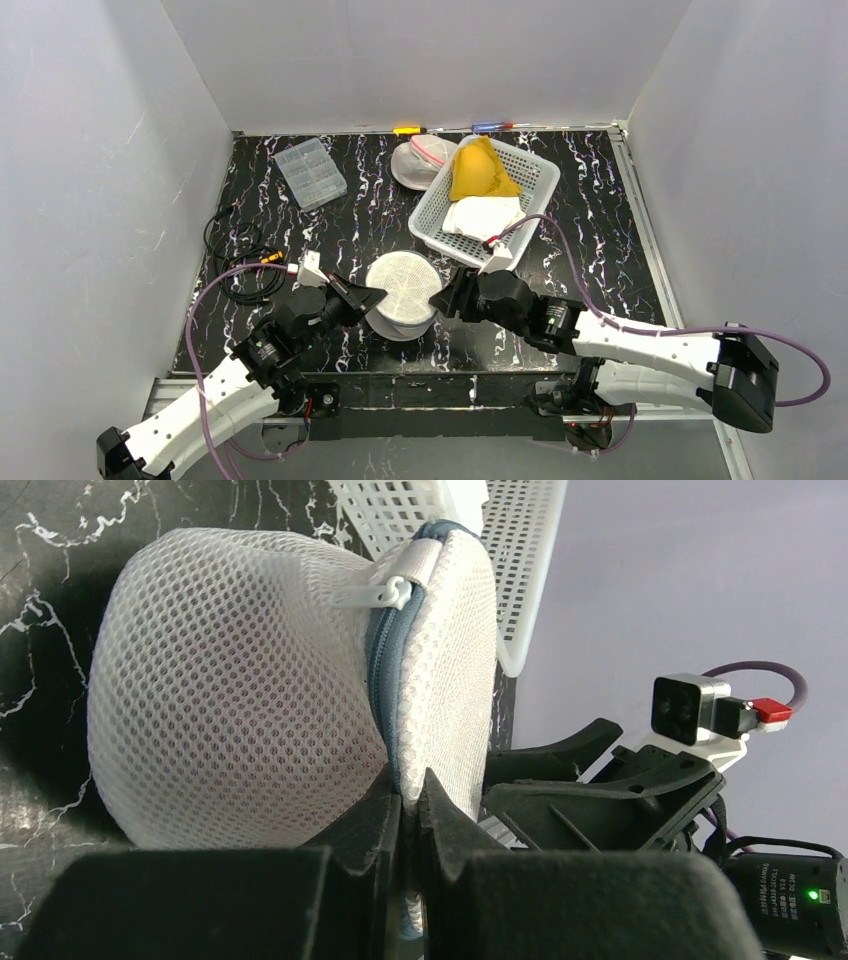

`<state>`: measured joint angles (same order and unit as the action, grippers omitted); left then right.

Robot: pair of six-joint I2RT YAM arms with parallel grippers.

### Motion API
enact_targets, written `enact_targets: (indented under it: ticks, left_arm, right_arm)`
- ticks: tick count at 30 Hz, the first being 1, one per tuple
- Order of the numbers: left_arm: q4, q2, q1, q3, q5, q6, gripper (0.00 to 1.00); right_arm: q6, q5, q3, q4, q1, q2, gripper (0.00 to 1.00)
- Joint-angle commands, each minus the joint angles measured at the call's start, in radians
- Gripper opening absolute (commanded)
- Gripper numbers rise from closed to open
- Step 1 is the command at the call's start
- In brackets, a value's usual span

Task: Unzip the laundry bag and remove the bra
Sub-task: Adjust the laundry bag.

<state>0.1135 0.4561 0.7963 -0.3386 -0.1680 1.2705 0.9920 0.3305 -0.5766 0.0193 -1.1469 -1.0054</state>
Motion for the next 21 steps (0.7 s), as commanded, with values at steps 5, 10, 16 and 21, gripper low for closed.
enact_targets:
  ticks: [5, 10, 16, 21]
  left_arm:
    - [0.023, 0.003, 0.006, -0.011, -0.008, -0.003, 0.00]
    - [0.077, -0.013, 0.007, -0.022, 0.001, -0.028, 0.13]
    - [0.269, -0.050, 0.006, -0.096, -0.006, -0.116, 0.61]
    - [0.426, -0.013, 0.007, -0.202, -0.030, -0.252, 0.76]
  right_arm:
    - [0.055, 0.009, -0.054, -0.108, -0.003, -0.120, 0.54]
    - [0.043, 0.014, -0.057, -0.101, -0.002, -0.103, 0.38]
    - [-0.021, -0.021, -0.092, 0.013, 0.003, -0.046, 0.01]
    - [-0.073, -0.134, -0.117, 0.080, 0.033, -0.027, 0.01]
